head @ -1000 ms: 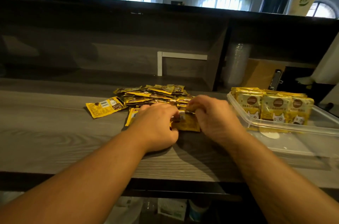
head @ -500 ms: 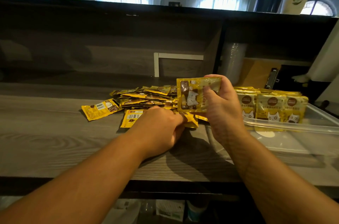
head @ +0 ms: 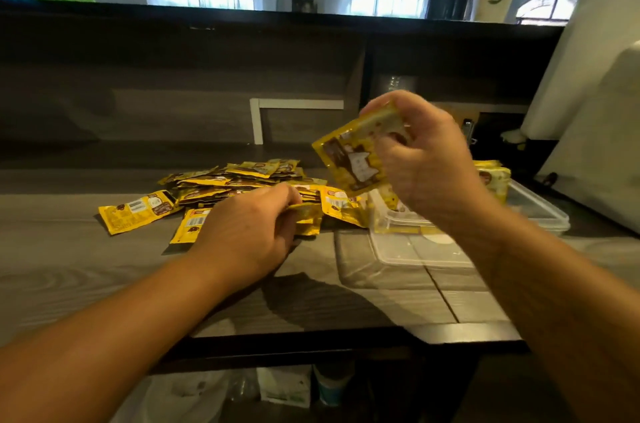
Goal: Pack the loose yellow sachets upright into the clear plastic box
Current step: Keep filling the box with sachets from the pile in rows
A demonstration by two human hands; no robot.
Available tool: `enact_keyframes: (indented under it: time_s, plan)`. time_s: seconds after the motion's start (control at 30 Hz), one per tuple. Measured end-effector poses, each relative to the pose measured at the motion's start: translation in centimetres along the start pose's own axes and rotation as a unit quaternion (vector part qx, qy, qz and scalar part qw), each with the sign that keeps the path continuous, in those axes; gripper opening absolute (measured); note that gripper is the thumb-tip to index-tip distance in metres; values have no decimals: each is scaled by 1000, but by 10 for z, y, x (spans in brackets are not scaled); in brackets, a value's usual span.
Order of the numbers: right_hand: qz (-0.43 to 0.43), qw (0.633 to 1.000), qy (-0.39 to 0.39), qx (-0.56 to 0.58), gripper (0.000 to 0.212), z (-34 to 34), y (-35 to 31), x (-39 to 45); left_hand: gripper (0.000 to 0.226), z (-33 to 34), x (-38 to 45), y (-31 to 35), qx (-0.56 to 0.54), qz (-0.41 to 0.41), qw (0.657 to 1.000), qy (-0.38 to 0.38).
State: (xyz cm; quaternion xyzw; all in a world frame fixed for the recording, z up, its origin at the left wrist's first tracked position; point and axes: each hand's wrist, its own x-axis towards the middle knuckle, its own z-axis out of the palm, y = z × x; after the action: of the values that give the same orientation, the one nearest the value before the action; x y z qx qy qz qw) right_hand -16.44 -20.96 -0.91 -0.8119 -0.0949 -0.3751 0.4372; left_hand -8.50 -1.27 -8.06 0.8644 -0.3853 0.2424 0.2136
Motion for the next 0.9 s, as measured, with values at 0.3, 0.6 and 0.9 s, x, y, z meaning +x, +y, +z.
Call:
enact_keyframes:
  time_s: [0.3, 0.6, 0.9]
  plan:
    - [79, 992, 7, -96, 18, -105, 59, 2, 12, -6, 29, 27, -94, -15, 987, 130]
    - [93, 918, -93, -374, 25, -122, 80, -1, 16, -20, 63, 70, -227, -19, 964, 137]
    - [161, 809, -151, -545, 53, -121, 102, 12, 25, -4, 99, 104, -223, 27, 974, 30]
